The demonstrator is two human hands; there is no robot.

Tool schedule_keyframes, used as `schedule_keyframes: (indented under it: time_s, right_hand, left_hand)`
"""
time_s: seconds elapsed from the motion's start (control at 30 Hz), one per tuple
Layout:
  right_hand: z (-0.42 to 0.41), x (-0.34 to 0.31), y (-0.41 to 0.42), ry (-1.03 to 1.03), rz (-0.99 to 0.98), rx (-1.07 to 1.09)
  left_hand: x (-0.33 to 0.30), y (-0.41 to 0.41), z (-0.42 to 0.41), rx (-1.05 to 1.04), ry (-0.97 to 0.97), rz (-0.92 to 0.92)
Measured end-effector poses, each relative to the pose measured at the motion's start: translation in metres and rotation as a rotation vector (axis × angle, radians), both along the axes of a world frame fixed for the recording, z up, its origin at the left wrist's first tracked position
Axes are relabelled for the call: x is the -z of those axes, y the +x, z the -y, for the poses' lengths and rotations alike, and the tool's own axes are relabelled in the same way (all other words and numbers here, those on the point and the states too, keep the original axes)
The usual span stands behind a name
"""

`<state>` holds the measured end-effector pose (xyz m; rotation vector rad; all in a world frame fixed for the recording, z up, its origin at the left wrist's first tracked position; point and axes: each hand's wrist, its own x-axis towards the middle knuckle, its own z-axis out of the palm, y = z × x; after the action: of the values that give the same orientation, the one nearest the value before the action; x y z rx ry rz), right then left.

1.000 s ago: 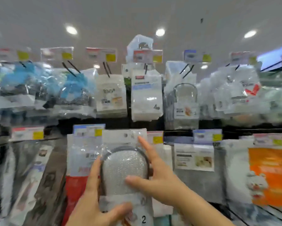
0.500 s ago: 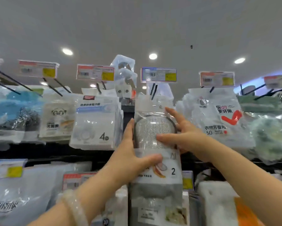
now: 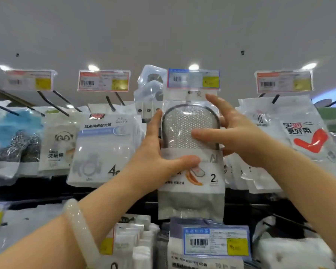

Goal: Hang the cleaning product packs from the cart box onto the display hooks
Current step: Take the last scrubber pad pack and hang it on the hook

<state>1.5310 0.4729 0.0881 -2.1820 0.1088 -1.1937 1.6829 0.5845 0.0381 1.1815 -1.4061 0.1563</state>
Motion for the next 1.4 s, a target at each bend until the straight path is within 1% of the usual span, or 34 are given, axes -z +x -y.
schedule_keyframes:
  time_s: [0.13, 0.4, 0.53, 0.6, 0.7, 0.8, 0.93, 1.0, 1.07, 1.17, 1.23, 1.33, 1.4]
  right_hand:
    - [-0.002, -0.003, 0.002, 0.044, -0.076, 0.046]
    - [-0.004, -0.015, 0.004, 0.079, -0.160, 0.142]
    - [0.007, -0.009, 0.019, 0.135, -0.208, 0.149]
    - [0.016, -0.003, 0.029, 0.141, -0.207, 0.171]
    - [0.027, 0.002, 0.043, 0.111, -0.188, 0.200]
    - [0.036, 0.013, 0.054, 0.015, -0.146, 0.340]
    - [0.031, 0.034, 0.050, -0.138, -0.160, 0.479]
    - [0.027, 0.042, 0.047, -0.132, -0.164, 0.485]
    - [0.023, 0.049, 0.046, -0.066, -0.157, 0.457]
    - [0.020, 0.061, 0.042, 0.014, -0.133, 0.383]
    - [0.013, 0.067, 0.035, 0.020, -0.150, 0.386]
    - [0.006, 0.074, 0.026, -0.030, -0.183, 0.420]
    - [0.001, 0.074, 0.023, -0.010, -0.181, 0.438]
  left_hand:
    - [-0.005, 0.001, 0.003, 0.005, 0.048, 0.003]
    - [-0.012, 0.003, 0.013, 0.022, 0.111, 0.000]
    - [-0.002, 0.015, 0.026, 0.069, 0.160, -0.035]
    - [0.004, 0.021, 0.035, 0.018, 0.181, -0.057]
    - [0.008, 0.023, 0.049, -0.113, 0.187, -0.064]
    - [0.011, 0.023, 0.059, -0.240, 0.198, -0.020]
    - [0.024, 0.022, 0.064, -0.285, 0.249, 0.002]
    - [0.028, 0.022, 0.063, -0.278, 0.245, -0.005]
    - [0.031, 0.021, 0.059, -0.254, 0.249, 0.000]
    - [0.035, 0.017, 0.047, -0.236, 0.268, 0.036]
    - [0.038, 0.009, 0.036, -0.273, 0.284, 0.082]
    - [0.044, -0.004, 0.020, -0.360, 0.271, 0.228]
    - [0.050, -0.011, 0.009, -0.402, 0.236, 0.311]
